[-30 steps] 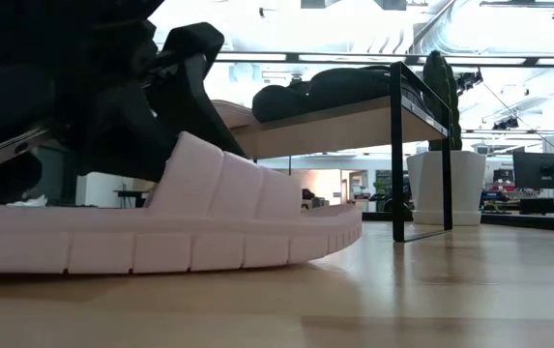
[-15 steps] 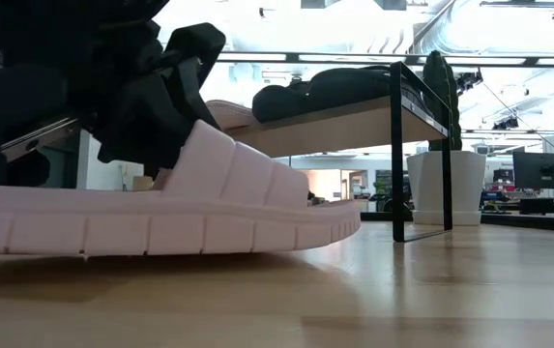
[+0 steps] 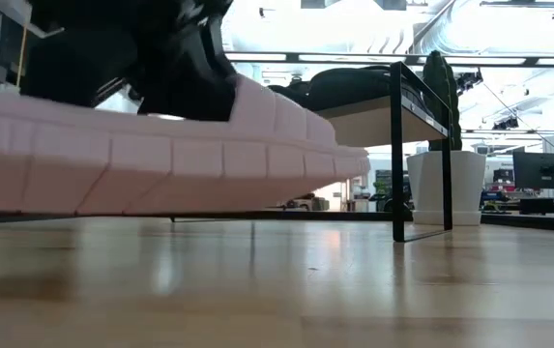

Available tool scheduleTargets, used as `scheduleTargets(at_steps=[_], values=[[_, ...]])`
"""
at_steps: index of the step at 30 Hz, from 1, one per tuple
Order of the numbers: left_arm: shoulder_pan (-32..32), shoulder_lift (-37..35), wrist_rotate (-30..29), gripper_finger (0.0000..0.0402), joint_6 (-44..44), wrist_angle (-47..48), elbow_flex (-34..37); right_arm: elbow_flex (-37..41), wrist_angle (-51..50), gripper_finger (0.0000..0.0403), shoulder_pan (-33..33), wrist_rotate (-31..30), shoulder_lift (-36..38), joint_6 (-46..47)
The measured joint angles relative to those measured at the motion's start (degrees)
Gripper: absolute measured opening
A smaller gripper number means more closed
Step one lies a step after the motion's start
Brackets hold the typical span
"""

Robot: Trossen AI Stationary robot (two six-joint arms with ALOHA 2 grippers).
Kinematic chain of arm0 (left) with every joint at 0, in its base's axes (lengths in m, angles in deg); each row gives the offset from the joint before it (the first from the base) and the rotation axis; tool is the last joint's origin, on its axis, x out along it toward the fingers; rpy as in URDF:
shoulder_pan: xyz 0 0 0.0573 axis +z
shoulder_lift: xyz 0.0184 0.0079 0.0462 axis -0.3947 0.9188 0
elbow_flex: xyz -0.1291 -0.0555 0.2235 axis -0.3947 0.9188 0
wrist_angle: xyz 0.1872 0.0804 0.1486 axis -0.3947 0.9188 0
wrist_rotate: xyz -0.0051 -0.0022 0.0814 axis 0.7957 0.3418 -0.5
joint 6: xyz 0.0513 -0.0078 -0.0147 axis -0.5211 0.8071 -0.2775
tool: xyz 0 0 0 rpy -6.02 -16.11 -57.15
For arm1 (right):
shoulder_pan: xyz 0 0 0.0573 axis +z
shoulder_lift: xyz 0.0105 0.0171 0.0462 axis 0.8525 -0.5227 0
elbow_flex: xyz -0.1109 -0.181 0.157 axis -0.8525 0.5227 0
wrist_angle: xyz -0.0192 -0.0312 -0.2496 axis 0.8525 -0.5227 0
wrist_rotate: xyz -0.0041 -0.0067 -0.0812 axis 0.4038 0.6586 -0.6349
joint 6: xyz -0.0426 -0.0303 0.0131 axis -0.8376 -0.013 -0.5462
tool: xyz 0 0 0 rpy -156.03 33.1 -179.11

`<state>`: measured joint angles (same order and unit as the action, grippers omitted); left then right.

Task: Pick and place slides into the shelf
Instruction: Put the pink slipper on the shelf

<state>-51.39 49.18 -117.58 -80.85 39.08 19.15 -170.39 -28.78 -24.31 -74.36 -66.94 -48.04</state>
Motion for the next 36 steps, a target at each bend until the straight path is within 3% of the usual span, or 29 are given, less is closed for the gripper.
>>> scheduleTargets(at_steps=[9, 23, 36], values=[[0.0, 0.0, -5.5, 0.0013, 3.2, 14.4, -7.9, 0.0, 0.0, 0.0193, 2.1, -2.6, 0.0, -3.3], [0.1, -0.1, -13.1, 0.0017, 3.4, 23.2, -17.2, 0.0, 0.5, 0.0193, 3.8, -5.3, 0.0, -7.8], [0.1, -0.1, -16.4, 0.0015, 6.7, 39.1, -27.3, 0.0, 3.0, 0.0193, 6.4, -9.8, 0.0, -11.9]])
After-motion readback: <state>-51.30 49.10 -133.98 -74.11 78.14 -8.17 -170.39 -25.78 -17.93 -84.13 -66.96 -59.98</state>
